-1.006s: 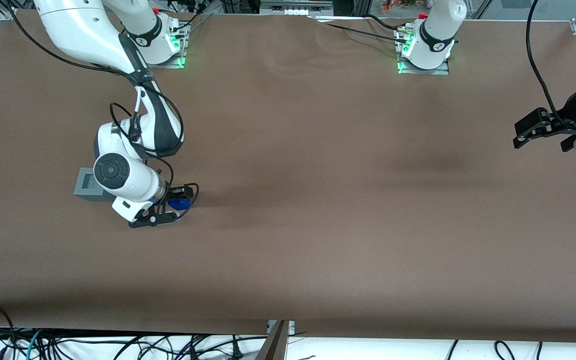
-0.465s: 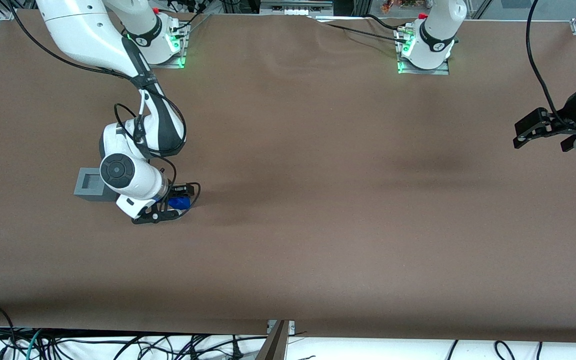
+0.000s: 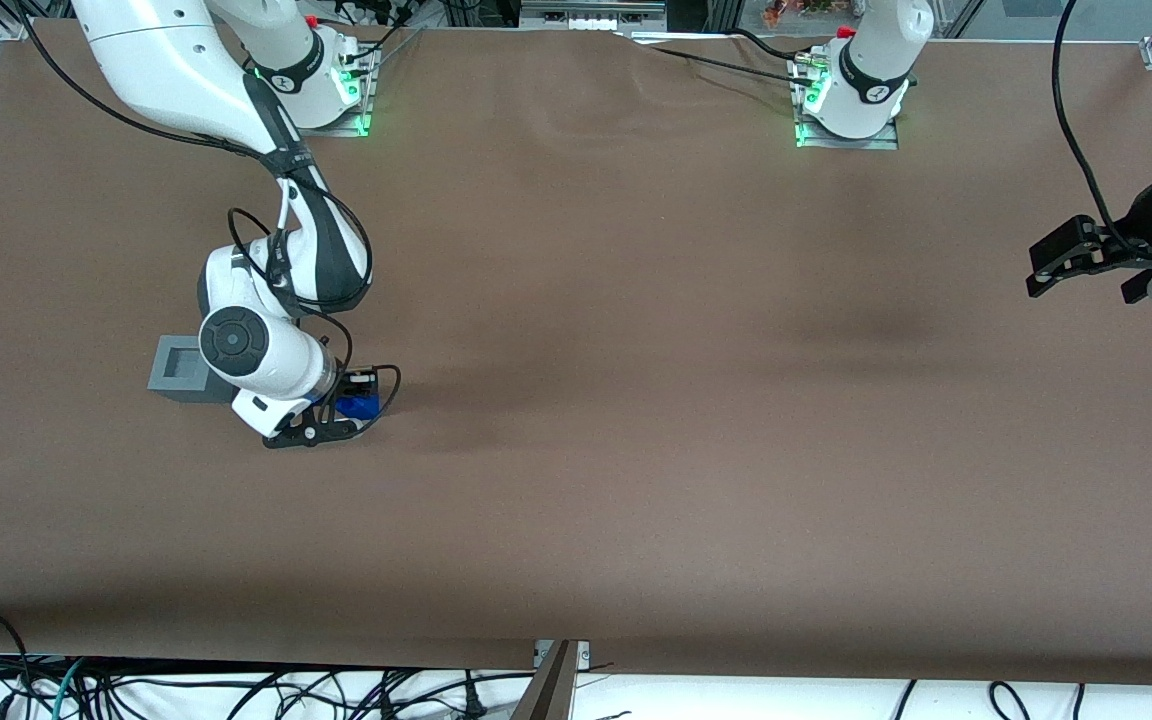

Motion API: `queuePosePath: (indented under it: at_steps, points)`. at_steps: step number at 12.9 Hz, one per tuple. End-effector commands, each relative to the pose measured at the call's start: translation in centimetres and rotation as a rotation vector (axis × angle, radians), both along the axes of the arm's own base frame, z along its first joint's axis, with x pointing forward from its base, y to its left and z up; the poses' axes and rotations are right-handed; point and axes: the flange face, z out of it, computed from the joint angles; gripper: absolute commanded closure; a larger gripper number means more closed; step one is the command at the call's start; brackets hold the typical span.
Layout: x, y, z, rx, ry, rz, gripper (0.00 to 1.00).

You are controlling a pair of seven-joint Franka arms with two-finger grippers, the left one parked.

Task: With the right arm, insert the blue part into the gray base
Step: 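Close the right gripper on the blue part, then lift the blue part and carry it over the gray base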

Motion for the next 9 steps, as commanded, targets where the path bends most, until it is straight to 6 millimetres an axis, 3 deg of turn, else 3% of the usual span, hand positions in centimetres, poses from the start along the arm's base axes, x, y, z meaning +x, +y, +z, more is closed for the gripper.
queuePosePath:
  at_steps: [1,5,9]
  points:
    - [0.5,-0.6,2.6,0.009,-0.028,-0.002,0.79]
    - [2.3,-5.0,9.4,-0.031,-0.023,-0.062,0.79]
    - [2.1,-13.8,13.3,-0.06,-0.012,-0.063,0.78]
